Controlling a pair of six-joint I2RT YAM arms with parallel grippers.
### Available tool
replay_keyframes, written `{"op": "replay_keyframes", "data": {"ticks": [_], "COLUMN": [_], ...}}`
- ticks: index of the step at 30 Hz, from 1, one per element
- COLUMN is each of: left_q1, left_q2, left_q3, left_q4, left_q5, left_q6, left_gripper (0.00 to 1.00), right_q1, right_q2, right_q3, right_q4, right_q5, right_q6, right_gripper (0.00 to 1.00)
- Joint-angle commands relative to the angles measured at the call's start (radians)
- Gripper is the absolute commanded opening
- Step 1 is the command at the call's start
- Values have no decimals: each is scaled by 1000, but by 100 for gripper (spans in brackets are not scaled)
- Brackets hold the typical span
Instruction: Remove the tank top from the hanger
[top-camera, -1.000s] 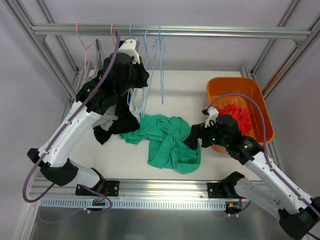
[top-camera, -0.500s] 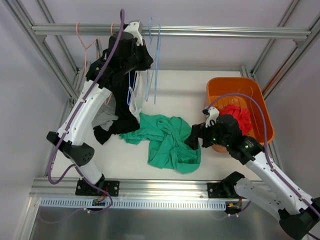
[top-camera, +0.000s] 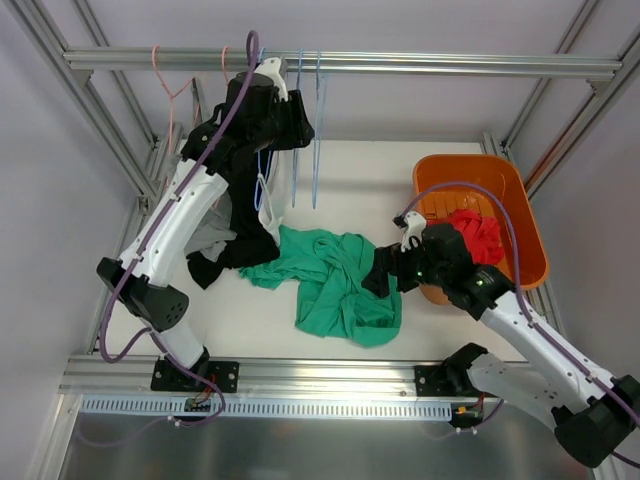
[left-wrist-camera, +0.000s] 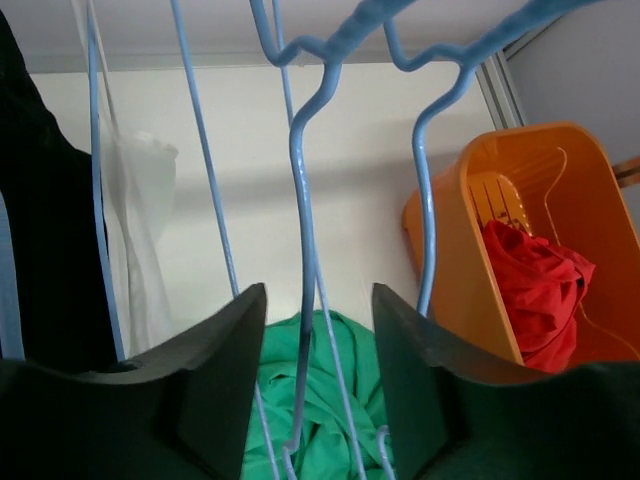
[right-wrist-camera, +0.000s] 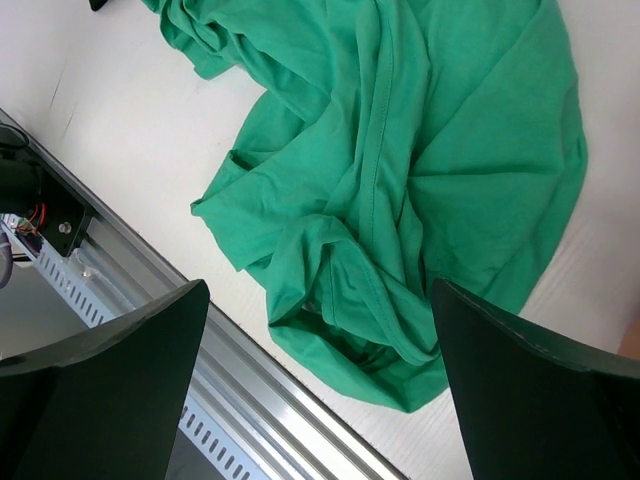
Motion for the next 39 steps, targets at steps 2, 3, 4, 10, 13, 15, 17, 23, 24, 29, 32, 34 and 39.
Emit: {"op": "replay_keyframes", "data": {"ticks": [2,3,4,10,13,15,17,23,24,29,32,34,39], "left_q1": [6,5,6,5,6,5,5,5,6,5,5,5,6], "left_q2": [-112,-164,-196,-463,-604,-705,-774,-1008,-1056,-1204,-1298,-1368,-1485], "left_q3": [-12,-32,-47,-222,-345,-435,-501,-742,-800,-992,-1156,-1213,-1259], "left_q4": [6,6,8,5,8,8,6,5,3,-1,0,2,14], "left_q5": [42,58,59,59,143,180,167,118,110,59,18,4,-133], "left_q6": [29,40,45,85,106,118,119,128,128,166,194,183,149], "left_gripper": [53,57,69,99,99,99,99,99,99,99,99,99,99], "right_q1": [28,35,39,97,137,185,226,237,239,240,239,239,236], "right_q2": [112,143,178,447,583,652,750,988,1002,952,806,664,374], "right_q3": [24,31,53,125,160,194,219,291,286,142,72,59,76], "right_q4": [103,111,115,125,154,183,204,215,215,362,424,424,364], "right_q5": [-41,-35,-20,163,209,273,350,454,474,468,467,470,552], "right_q6": [-29,-29,-60,-72,-63,-64,-72,24,69,147,132,98,37], "right_gripper": [99,99,99,100,100,99,99,99,99,16,0,0,0]}}
